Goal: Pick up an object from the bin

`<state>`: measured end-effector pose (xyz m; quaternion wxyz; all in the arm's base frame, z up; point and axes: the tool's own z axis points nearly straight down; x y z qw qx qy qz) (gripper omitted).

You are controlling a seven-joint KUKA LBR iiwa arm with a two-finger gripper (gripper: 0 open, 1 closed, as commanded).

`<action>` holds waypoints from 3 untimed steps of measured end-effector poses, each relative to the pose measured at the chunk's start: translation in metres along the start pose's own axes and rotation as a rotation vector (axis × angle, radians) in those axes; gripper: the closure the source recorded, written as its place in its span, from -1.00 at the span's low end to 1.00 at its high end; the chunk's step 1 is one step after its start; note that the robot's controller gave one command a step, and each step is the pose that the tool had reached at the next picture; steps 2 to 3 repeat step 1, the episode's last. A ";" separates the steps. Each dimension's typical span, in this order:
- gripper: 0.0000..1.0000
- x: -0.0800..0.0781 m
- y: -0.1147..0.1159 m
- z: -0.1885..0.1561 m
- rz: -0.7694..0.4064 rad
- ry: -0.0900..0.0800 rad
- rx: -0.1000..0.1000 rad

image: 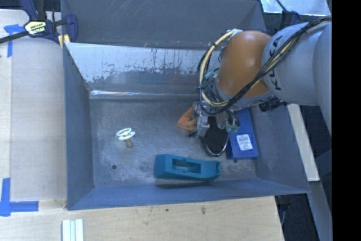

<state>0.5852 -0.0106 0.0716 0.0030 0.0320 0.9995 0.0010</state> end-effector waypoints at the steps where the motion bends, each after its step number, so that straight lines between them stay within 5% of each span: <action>1: 1.00 -0.038 -0.007 -0.151 -0.029 -0.002 0.002; 3: 1.00 -0.038 -0.007 -0.151 -0.029 -0.002 0.002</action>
Offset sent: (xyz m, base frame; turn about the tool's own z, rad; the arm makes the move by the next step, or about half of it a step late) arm 0.0000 0.0000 0.0000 0.0000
